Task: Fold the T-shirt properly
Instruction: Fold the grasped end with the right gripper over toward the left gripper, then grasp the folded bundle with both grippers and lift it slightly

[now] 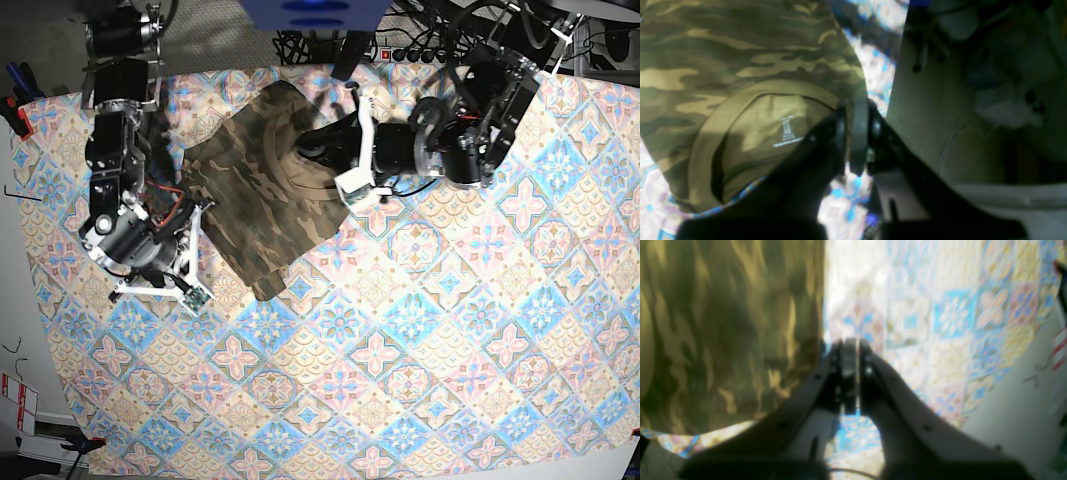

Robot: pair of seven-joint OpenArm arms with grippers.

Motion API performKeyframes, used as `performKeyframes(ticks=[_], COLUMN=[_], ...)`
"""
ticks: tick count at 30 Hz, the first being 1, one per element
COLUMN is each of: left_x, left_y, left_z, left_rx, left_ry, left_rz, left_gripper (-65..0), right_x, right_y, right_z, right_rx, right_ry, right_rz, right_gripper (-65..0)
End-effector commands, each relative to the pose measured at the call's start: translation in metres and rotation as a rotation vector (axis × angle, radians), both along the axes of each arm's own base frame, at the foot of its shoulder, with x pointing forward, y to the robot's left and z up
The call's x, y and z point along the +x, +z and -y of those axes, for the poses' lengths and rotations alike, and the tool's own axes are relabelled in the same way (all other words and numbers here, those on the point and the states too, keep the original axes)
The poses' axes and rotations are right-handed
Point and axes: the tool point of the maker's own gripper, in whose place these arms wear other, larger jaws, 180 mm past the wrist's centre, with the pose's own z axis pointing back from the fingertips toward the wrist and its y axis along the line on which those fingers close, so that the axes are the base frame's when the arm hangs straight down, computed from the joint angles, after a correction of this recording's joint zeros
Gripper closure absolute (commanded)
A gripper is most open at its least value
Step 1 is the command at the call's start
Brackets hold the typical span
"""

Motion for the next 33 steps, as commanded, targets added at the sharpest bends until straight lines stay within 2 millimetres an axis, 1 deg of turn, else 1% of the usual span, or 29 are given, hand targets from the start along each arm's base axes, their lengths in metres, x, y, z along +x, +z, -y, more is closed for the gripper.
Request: performKeyframes(ticks=[1,5,8,11,13,17,18,21,24,27,30,31,32,33], left_x=[0.009,0.021,0.029,0.019,0.007,-0.004,-0.012,-0.023,-0.032,-0.037,-0.043,-0.046,-0.044,-0.045], left_y=[0.005,-0.011,-0.019,-0.029,-0.033,-0.040,-0.045,-0.061,-0.083,-0.088,-0.100,-0.102,-0.106,-0.112], left_z=[0.003,0.008,0.014,0.033,0.048,0.061,0.063,0.069,0.066,0.075,0.076,0.084,0.086,0.085], left_rx=[0.007,0.163,0.274,0.380,0.433,0.530,0.543,0.588,0.644,0.615,0.605,0.592,0.590,0.597], left_ry=[-0.005,-0.032,-0.046,-0.170,-0.261,-0.357,-0.393,-0.506,-0.590,-0.629,-0.640,-0.641,-0.641,-0.641], left_rz=[0.036,0.110,0.174,0.261,0.320,0.414,0.418,0.443,0.421,0.428,0.389,0.379,0.369,0.347], left_gripper=[0.0,0.0,0.0,0.0,0.0,0.0,0.0,0.0,0.0,0.0,0.0,0.0,0.0,0.0], right_x=[0.004,-0.014,-0.024,-0.039,-0.044,-0.054,-0.054,-0.057,-0.059,-0.060,-0.060,-0.060,-0.060,-0.060], right_y=[0.009,-0.006,-0.016,-0.026,-0.028,-0.030,-0.031,-0.033,-0.034,-0.036,-0.037,-0.037,-0.037,-0.037], right_z=[0.013,0.059,0.090,0.114,0.121,0.131,0.131,0.131,0.131,0.128,0.127,0.126,0.126,0.126], right_rx=[-0.005,-0.039,-0.150,-0.272,-0.322,-0.371,-0.371,-0.373,-0.374,-0.365,-0.362,-0.360,-0.360,-0.360], right_ry=[-0.026,-0.163,-0.240,-0.287,-0.300,-0.317,-0.317,-0.316,-0.315,-0.314,-0.314,-0.314,-0.314,-0.314], right_rz=[0.033,-0.015,-0.059,-0.111,-0.124,-0.146,-0.148,-0.155,-0.161,-0.164,-0.165,-0.165,-0.165,-0.165], right_gripper=[-0.3,-0.4,-0.3,-0.3,-0.3,-0.3,-0.3,-0.3,-0.3,-0.3,-0.3,-0.3,-0.3,-0.3])
